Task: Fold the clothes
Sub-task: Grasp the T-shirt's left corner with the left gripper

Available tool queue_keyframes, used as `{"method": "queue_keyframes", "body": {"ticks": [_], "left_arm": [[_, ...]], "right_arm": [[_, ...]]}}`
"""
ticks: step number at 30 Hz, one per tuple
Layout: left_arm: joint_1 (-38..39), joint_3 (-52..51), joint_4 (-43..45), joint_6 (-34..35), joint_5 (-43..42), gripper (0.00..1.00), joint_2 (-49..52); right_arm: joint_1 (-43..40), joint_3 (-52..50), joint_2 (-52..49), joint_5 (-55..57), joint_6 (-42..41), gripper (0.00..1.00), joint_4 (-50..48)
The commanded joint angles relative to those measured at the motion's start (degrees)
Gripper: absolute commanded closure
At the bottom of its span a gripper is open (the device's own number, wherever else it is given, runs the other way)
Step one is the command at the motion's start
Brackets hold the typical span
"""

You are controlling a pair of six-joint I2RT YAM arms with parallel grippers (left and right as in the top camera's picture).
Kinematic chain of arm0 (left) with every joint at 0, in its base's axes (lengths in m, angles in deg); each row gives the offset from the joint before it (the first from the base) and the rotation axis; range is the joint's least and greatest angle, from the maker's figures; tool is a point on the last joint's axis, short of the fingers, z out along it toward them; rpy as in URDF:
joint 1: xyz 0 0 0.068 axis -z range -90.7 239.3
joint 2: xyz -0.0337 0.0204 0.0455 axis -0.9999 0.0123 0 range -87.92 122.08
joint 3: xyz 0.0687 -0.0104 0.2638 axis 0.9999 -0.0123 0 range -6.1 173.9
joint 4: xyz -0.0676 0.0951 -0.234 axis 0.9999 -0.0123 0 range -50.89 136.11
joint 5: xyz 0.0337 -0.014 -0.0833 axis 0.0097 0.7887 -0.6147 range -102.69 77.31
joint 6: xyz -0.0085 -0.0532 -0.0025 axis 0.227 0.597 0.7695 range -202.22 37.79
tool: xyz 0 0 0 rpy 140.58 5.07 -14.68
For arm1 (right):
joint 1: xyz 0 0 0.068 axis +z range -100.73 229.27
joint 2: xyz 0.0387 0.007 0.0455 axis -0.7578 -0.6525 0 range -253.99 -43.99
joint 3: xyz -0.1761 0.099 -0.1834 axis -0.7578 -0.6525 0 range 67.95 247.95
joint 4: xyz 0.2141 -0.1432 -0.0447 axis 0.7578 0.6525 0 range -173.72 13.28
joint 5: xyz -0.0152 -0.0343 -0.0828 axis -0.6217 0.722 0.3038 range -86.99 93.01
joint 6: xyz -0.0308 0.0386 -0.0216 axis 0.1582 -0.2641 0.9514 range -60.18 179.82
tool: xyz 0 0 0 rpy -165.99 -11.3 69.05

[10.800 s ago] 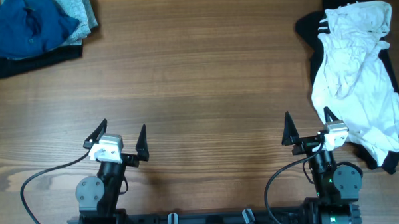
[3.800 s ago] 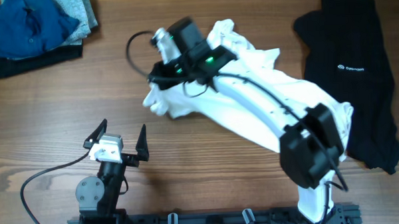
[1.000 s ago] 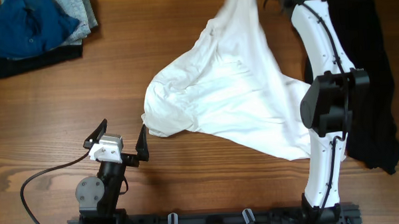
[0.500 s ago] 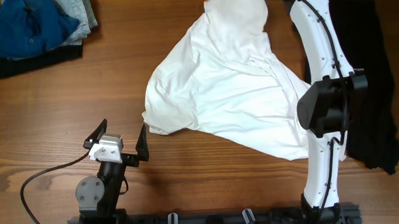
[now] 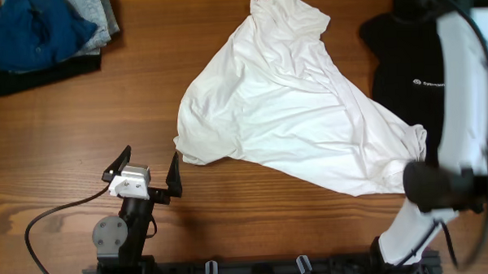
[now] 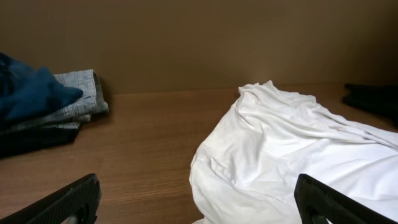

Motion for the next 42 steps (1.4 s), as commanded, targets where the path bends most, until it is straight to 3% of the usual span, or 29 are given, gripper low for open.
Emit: {"method": "queue_keyframes", "body": {"ticks": [1, 8, 11, 14, 18, 21, 29, 32, 36, 40, 42], "left_arm": [[-0.17, -0.22, -0.33, -0.68, -0.09, 0.00, -0.35], [-0.17, -0.22, 1.75, -0.39, 0.28, 0.00, -0.35], [-0.17, -0.22, 1.62, 0.00, -4.04, 0.00, -0.35], [-0.17, -0.22, 7.72, 0.02, -11.58, 0.00, -0.35], [-0.17, 0.59, 14.64, 4.85, -12.81, 0.00, -0.13], [-0.17, 3.96, 12.81, 6.05, -12.83, 0.00, 2.51], [-0.17, 25.51, -3.21, 6.01, -18.80, 0.00, 30.53], [-0.17, 31.17, -3.54, 6.03, -27.30, 0.00, 42.60], [-0.17, 31.78, -2.32, 6.05, -28.74, 0.00, 54.34], [-0.17, 34.58, -0.83, 12.72, -28.81, 0.00, 61.88], [-0.17, 37.38, -3.58, 17.27, -24.48, 0.00, 64.08]], "right_arm": [[1.11, 0.61, 2.80, 2.27, 1.16, 0.02, 7.43], [0.98, 0.61, 3.65, 4.94, -4.22, 0.00, 17.07], [1.01, 0.61, 5.95, 9.33, -7.78, 0.00, 19.47], [1.01, 0.61, 8.02, 12.68, -7.82, 0.00, 21.24], [1.01, 0.61, 9.51, 13.68, -8.13, 0.00, 23.28], [1.11, 0.61, 9.75, 13.66, -9.18, 0.00, 23.58], [1.11, 0.50, 9.70, 13.57, -9.33, 0.00, 23.37], [1.11, 0.50, 9.70, 13.25, -9.27, 0.00, 23.43], [1.11, 0.50, 9.70, 13.22, -8.87, 0.00, 23.58], [1.11, 0.50, 9.70, 13.25, -7.76, 0.00, 23.58], [1.11, 0.48, 9.70, 13.25, -7.78, 0.00, 23.41]]}}
